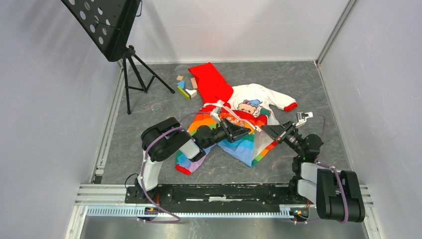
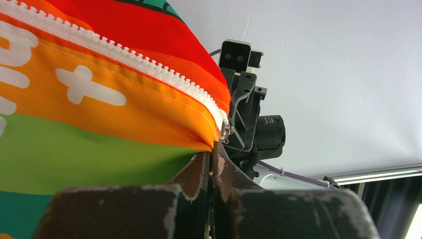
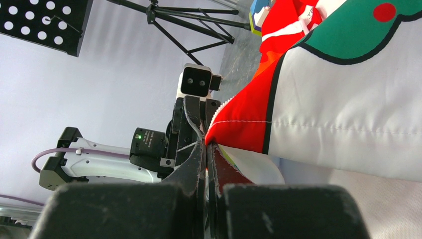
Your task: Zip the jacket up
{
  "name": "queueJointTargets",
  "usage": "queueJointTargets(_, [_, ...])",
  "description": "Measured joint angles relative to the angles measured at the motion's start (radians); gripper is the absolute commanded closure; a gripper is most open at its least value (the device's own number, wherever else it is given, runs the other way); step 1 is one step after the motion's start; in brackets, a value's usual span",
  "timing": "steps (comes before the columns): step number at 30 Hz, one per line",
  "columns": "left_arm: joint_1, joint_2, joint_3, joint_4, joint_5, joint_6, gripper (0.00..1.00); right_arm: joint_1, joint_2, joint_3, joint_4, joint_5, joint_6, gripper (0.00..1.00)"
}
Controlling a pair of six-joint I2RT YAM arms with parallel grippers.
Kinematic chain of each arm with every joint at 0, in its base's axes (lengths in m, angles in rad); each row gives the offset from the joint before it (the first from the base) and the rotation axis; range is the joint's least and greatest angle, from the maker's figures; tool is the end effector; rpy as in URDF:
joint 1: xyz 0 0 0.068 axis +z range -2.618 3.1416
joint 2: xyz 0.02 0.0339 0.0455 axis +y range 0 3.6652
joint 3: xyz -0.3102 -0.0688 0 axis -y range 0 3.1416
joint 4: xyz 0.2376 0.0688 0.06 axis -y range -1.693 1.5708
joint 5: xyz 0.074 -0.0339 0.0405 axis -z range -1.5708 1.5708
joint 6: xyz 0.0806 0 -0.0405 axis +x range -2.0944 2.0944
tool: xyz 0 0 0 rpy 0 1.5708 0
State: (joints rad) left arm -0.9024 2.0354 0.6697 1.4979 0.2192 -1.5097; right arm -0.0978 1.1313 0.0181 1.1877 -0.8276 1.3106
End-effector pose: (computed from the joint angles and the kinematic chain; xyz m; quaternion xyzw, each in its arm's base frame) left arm 0.2450 -0.3385 0.1905 -0.1173 0.6495 -0.7243 0.1994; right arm 0.1800 0.0420 0.2171 0.1786 0.6655 0.6072 0.3955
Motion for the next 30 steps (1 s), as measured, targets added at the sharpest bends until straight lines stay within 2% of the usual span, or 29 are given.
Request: queueJointTargets(30, [-0.002,0.0,0.006,0.0,-0.001,0.0,0.98,0.005,0.015,0.0,0.003,0.001,0.002,1.0])
